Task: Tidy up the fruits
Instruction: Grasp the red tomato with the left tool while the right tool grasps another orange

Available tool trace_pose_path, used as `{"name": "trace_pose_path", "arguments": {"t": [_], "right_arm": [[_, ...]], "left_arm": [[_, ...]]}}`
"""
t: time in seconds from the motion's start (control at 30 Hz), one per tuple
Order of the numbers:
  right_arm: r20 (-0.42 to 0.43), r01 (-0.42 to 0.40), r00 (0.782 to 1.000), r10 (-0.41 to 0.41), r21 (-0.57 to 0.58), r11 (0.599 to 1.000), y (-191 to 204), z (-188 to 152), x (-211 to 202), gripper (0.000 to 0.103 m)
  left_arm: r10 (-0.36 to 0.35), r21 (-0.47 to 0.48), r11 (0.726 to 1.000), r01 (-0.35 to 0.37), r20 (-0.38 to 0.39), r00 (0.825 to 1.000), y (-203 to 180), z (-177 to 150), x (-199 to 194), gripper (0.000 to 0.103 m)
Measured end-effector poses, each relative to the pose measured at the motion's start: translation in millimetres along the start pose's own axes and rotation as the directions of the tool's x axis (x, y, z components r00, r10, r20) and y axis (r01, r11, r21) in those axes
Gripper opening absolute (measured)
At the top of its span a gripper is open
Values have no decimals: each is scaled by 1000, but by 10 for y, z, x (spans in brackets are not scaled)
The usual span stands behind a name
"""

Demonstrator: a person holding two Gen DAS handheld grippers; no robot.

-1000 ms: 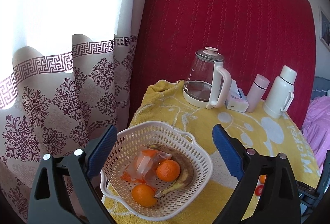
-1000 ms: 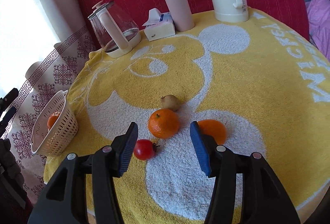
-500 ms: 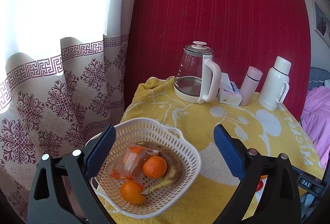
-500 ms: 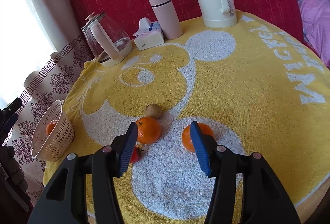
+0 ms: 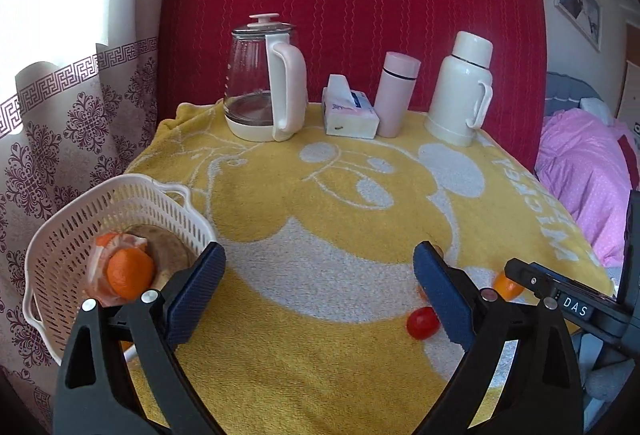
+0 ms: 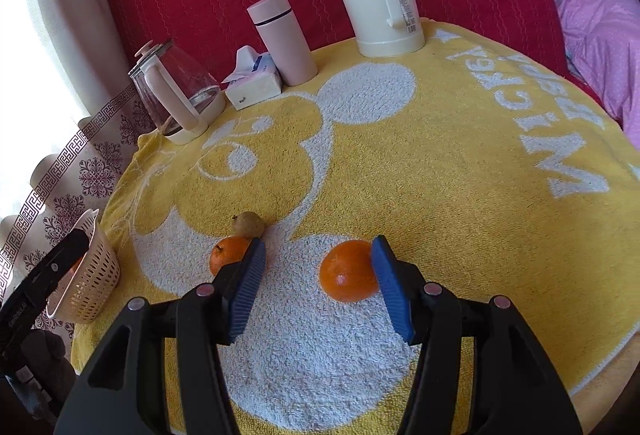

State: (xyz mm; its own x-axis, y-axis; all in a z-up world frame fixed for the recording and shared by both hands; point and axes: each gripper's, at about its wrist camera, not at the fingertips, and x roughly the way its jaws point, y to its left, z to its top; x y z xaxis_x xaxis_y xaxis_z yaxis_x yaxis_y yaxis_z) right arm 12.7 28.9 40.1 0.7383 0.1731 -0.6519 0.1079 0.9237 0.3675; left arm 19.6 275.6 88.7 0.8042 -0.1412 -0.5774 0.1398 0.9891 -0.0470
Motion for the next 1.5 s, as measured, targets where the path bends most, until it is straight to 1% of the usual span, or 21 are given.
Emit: {"name": "trace_pose_path", "arguments": {"t": [0.13,0.23,0.33,0.37,0.43,0.57,0.63,0.67,0.77,0.83,0.87,0.9,0.93,1.03,1.13,1.27,1.37,1.43,1.5], "right_arm": [[-20,1,1000,0,24,1000,-95,-20,67,57],[-34,-2,999,3,34,999,-146,-31,109,57],[-45,-5,999,7,46,999,-189,-37,153,57],[-49,-7,999,9,51,999,-203,-41,166,57],[-57,-12,998,15,58,998,-222,-50,190,57],[-69,-22,997,26,58,998,-214,-66,224,57],[-68,-25,997,29,56,998,-209,-71,225,57],[-68,-26,997,30,57,998,-208,-73,227,57],[-71,-28,997,33,57,998,-212,-82,234,57],[-71,-26,997,30,53,998,-203,-87,238,57],[-70,-24,997,27,47,999,-195,-89,239,57],[-69,-20,997,23,41,999,-184,-89,243,57],[-68,-17,997,20,35,999,-178,-89,245,57],[-71,-8,997,9,20,1000,-159,-92,260,57],[-76,10,997,-9,3,1000,-141,-89,275,57],[-87,69,993,-75,-73,995,-37,-79,315,57],[-90,105,989,-116,-123,987,26,-80,342,56],[-80,144,984,-157,-151,978,50,-88,350,45],[-74,156,983,-169,-157,975,47,-88,345,43]], "left_arm": [[-39,44,998,42,-82,996,-215,-140,267,84],[-81,39,995,87,-137,987,-296,-221,417,82],[-119,35,991,126,-170,978,-373,-285,499,81],[-122,41,990,132,-177,976,-407,-302,522,80],[-128,58,988,142,-196,972,-470,-335,572,75],[-146,82,982,170,-246,958,-583,-409,686,68],[-142,103,979,174,-261,955,-641,-445,729,62],[-138,113,978,173,-266,954,-661,-458,746,61],[-114,140,978,155,-262,958,-696,-477,765,54],[-118,142,977,159,-259,959,-693,-481,757,43],[-114,144,977,155,-256,960,-689,-482,751,41],[-112,144,978,152,-253,961,-683,-483,741,34],[-114,142,978,153,-251,961,-675,-486,731,30],[-112,142,979,149,-239,964,-664,-499,694,30],[-94,160,979,130,-214,972,-675,-497,626,30],[-65,188,977,102,-193,979,-680,-454,540,30],[-54,183,979,87,-178,983,-640,-406,476,30],[-52,174,981,81,-167,985,-605,-373,435,30],[-50,165,983,76,-156,986,-573,-340,398,30]]}}
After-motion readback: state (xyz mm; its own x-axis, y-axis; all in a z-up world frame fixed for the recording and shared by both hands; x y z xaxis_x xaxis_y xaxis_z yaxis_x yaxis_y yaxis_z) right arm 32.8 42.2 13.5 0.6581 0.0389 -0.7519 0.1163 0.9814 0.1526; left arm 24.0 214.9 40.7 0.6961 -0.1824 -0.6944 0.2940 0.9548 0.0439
